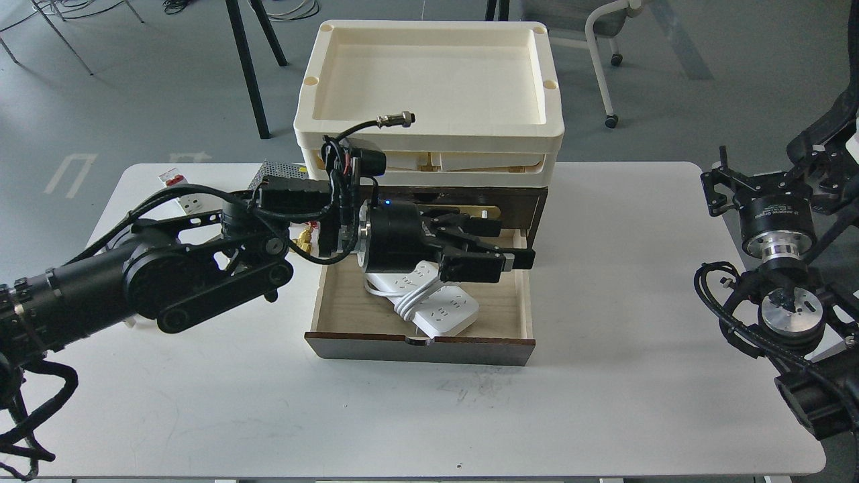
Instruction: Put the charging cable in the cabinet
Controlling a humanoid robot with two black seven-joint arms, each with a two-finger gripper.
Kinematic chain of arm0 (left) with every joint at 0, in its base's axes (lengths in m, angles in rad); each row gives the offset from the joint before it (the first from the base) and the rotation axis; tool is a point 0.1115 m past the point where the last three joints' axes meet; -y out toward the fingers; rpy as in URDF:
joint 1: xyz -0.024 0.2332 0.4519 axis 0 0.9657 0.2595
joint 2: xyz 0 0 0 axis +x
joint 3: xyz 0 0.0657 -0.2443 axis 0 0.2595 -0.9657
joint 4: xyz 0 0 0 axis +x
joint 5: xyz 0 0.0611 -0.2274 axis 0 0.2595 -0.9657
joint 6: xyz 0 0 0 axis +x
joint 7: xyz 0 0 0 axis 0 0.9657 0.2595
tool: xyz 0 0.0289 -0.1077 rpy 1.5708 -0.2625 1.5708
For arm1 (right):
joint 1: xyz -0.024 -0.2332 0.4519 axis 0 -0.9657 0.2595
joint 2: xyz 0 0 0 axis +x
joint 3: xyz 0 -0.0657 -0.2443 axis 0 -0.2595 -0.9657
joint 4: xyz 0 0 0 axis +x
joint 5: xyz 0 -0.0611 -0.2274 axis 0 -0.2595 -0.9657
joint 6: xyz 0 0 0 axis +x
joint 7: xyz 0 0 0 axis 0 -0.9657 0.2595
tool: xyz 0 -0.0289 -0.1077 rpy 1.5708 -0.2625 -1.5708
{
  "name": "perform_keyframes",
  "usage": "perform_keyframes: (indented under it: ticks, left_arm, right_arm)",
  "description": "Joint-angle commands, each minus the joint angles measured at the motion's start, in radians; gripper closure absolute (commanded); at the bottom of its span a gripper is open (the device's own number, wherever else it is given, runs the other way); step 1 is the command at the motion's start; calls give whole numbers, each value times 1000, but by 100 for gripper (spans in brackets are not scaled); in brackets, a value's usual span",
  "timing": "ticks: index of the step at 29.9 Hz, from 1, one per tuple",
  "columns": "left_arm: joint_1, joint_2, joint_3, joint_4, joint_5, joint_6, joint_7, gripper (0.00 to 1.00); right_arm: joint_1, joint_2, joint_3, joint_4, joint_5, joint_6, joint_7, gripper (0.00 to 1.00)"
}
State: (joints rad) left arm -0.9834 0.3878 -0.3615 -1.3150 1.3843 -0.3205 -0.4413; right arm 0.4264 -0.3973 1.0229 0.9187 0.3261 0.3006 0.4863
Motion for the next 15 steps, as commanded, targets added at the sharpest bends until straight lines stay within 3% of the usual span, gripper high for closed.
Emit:
perform_keyframes:
  ticks: [1, 2, 4, 6, 8, 9, 11, 15]
  left_arm:
    - [-14, 0, -179, 0, -242, -46, 15, 2]
    - [-18, 0, -232, 3, -295, -61, 38, 2]
    - [-32, -1, -348, 19, -430, -83, 136, 2]
    - [-32, -3, -460, 69, -624, -83, 290, 2]
    - [-26, 5, -536, 97, -826, -80, 415, 1]
    - [-24, 12, -560, 106, -914, -78, 455, 1]
    - [-17, 58, -597, 129, -1068, -77, 498, 1]
    - [-1, 120, -651, 303, -1263, -83, 493, 1]
  right_arm:
    - [0, 0, -1, 0, -1, 0, -2, 0]
    - [0, 0, -1, 0, 1, 0, 0, 0]
    - [0, 0, -3, -1, -1, 0, -2, 0]
    - [0, 2, -9, -1, -1, 0, -2, 0]
    - [2, 2, -10, -1, -1, 0, -2, 0]
    - [2, 2, -10, -1, -1, 0, -2, 0]
    - [2, 6, -9, -3, -1, 0, -3, 0]
    - [5, 6, -12, -3, -1, 0, -17, 0]
